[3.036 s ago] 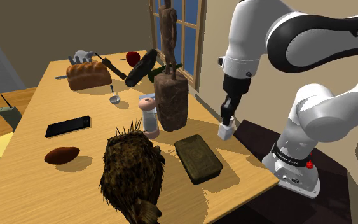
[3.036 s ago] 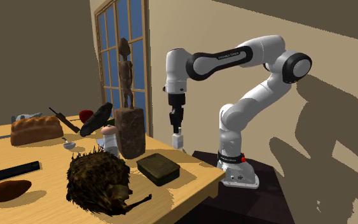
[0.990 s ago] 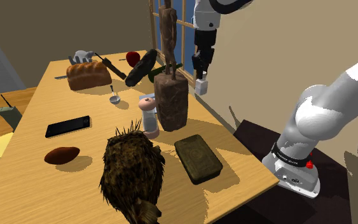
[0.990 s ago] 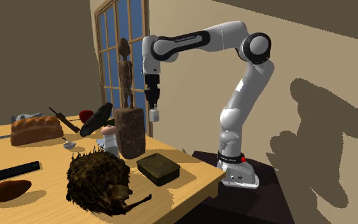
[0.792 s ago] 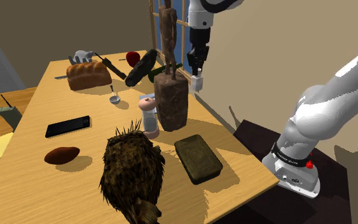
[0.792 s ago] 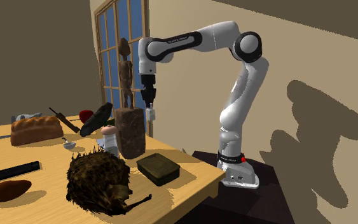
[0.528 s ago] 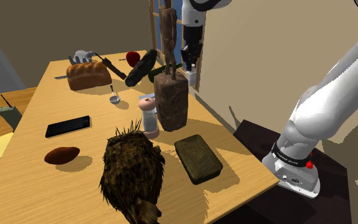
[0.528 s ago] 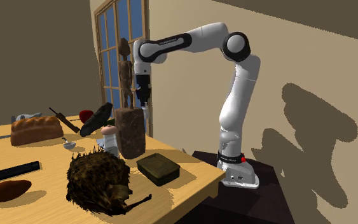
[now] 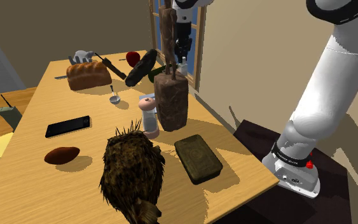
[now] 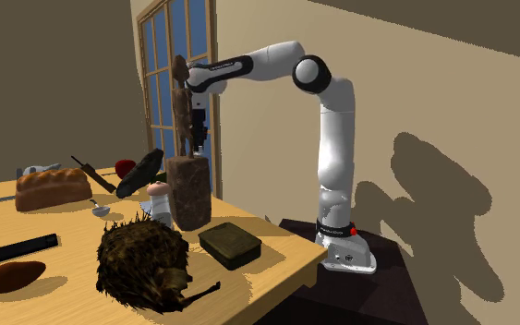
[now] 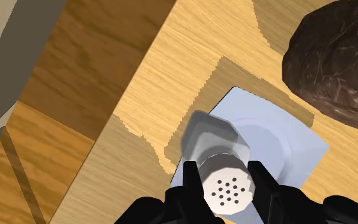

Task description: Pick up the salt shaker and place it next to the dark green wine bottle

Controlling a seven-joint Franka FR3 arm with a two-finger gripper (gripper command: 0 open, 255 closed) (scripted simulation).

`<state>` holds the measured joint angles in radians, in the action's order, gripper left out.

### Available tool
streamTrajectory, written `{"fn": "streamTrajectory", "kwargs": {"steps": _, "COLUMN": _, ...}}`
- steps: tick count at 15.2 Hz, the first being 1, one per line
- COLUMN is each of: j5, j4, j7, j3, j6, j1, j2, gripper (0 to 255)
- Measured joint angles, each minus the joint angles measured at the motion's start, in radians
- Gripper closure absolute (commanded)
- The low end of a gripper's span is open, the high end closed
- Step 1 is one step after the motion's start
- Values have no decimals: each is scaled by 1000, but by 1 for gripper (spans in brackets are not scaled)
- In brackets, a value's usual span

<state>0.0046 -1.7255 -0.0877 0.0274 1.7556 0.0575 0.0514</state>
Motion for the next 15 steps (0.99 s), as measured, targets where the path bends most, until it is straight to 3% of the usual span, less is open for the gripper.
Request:
{"fn": "streamTrajectory", "kwargs": {"steps": 4, "j5": -2, "j4": 203, "j7": -36, "j3": -16, "j6": -46, "j1": 20, "j2": 157, "gripper": 255}}
{"fn": "streamTrajectory", "kwargs": {"steps": 10, "j5": 3, "j4": 611, "j7": -93, "j3": -35, "j6": -175, "j1": 60, "j2": 436, "gripper": 255}}
{"fn": "streamTrajectory", "kwargs": {"steps": 15, "j5": 3, "j4": 596, "j7": -94, "j3": -35, "j6": -130, "j1": 59, "j2": 466, "gripper": 255}}
